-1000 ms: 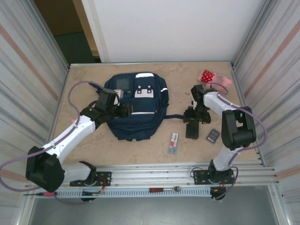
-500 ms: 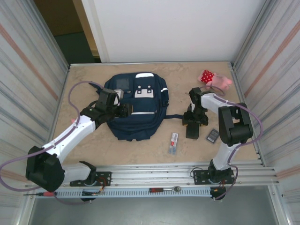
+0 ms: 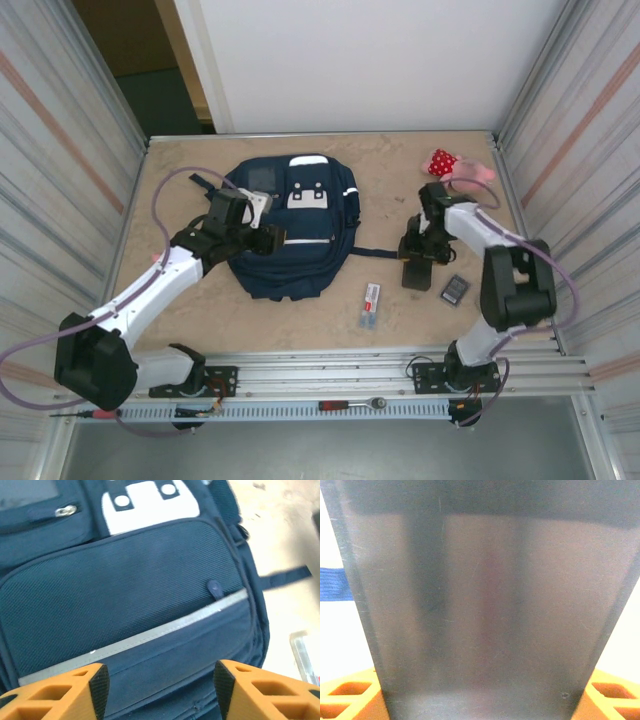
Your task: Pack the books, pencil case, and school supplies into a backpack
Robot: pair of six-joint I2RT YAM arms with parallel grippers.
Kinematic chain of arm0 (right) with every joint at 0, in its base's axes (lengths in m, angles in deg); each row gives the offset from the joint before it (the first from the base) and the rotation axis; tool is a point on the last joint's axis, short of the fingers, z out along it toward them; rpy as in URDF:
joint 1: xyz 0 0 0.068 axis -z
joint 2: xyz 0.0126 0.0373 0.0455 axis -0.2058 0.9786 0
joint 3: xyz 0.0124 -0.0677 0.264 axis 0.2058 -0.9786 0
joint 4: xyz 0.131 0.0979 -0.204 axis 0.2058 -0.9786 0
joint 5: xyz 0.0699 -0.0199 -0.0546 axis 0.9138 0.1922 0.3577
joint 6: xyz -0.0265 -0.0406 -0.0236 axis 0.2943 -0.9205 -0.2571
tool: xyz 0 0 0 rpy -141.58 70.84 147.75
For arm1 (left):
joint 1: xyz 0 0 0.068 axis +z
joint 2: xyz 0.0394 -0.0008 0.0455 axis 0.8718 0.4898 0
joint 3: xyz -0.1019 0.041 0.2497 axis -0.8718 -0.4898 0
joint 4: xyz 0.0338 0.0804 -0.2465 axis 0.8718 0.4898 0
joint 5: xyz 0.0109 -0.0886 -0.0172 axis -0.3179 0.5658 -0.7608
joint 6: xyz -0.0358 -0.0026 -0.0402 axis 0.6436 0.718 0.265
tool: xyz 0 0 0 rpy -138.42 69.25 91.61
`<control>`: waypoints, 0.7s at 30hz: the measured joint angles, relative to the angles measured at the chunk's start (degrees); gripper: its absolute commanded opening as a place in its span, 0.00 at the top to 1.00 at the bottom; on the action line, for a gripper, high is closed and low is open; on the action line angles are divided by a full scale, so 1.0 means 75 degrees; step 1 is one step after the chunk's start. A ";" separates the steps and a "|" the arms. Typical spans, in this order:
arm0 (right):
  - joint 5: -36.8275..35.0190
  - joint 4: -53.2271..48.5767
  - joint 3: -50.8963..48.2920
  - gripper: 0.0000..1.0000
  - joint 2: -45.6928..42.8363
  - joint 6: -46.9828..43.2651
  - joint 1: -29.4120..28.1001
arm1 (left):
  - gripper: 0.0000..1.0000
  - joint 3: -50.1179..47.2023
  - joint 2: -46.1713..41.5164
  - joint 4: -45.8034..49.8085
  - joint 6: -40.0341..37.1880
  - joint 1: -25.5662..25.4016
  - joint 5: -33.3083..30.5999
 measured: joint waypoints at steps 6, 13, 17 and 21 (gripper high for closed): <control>0.1364 0.0318 -0.0102 0.46 -0.2433 0.0431 0.0793 | 0.27 0.0554 0.0254 0.0682 -0.3427 -0.0239 0.1285; 0.2468 0.0746 -0.0994 0.45 -0.3139 0.1043 0.0790 | 0.20 0.1195 0.2063 0.1125 -0.6295 -0.0522 0.1378; 0.2629 0.0734 -0.1227 0.45 -0.3136 0.1160 0.0685 | 0.20 0.1349 0.2748 0.1064 -0.7216 -0.0411 0.1498; 0.2667 0.0734 -0.1224 0.45 -0.3136 0.1157 0.0595 | 0.21 0.1582 0.3112 0.0959 -0.7790 -0.0119 0.1728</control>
